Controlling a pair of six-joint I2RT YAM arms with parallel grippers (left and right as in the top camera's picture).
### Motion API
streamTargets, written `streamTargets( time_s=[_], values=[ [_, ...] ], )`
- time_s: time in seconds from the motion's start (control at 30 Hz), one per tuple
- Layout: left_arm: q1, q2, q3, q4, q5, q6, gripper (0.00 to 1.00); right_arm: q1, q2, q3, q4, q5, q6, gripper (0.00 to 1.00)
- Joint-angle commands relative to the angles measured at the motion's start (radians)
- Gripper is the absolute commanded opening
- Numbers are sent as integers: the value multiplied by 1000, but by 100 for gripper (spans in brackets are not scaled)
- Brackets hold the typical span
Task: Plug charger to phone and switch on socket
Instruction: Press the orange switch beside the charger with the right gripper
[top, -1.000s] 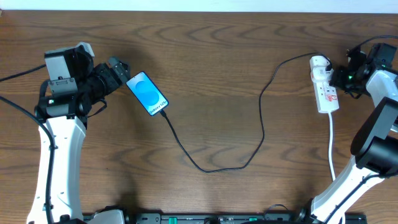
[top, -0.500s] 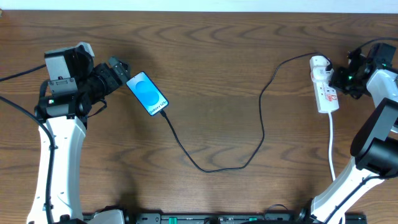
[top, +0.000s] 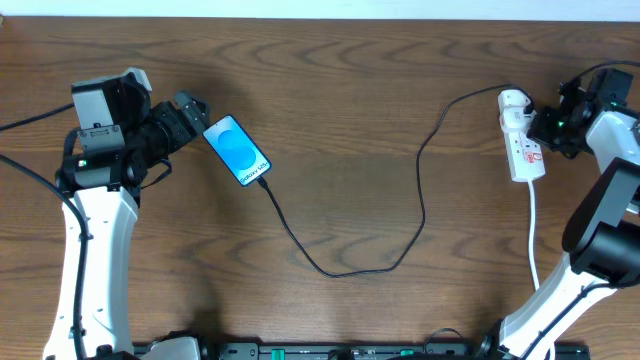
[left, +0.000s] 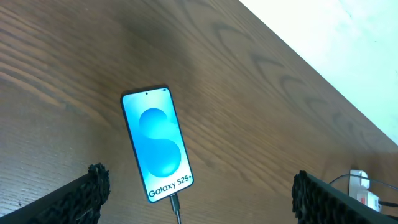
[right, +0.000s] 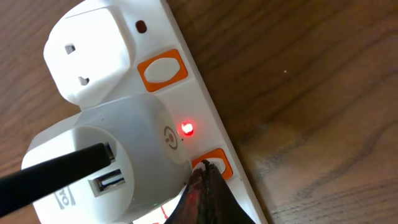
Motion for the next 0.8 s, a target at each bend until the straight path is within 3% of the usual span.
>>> streamTargets(
  time_s=[0.0, 0.37, 0.77],
  values=[
    [3, 0, 1, -2, 2, 16, 95, 68, 42, -37, 36, -95, 57, 1],
    [3, 0, 1, -2, 2, 16, 95, -11, 1, -24, 54, -225, 70, 1],
    [3, 0, 1, -2, 2, 16, 95, 13, 1, -25, -37, -229, 58, 1]
  ],
)
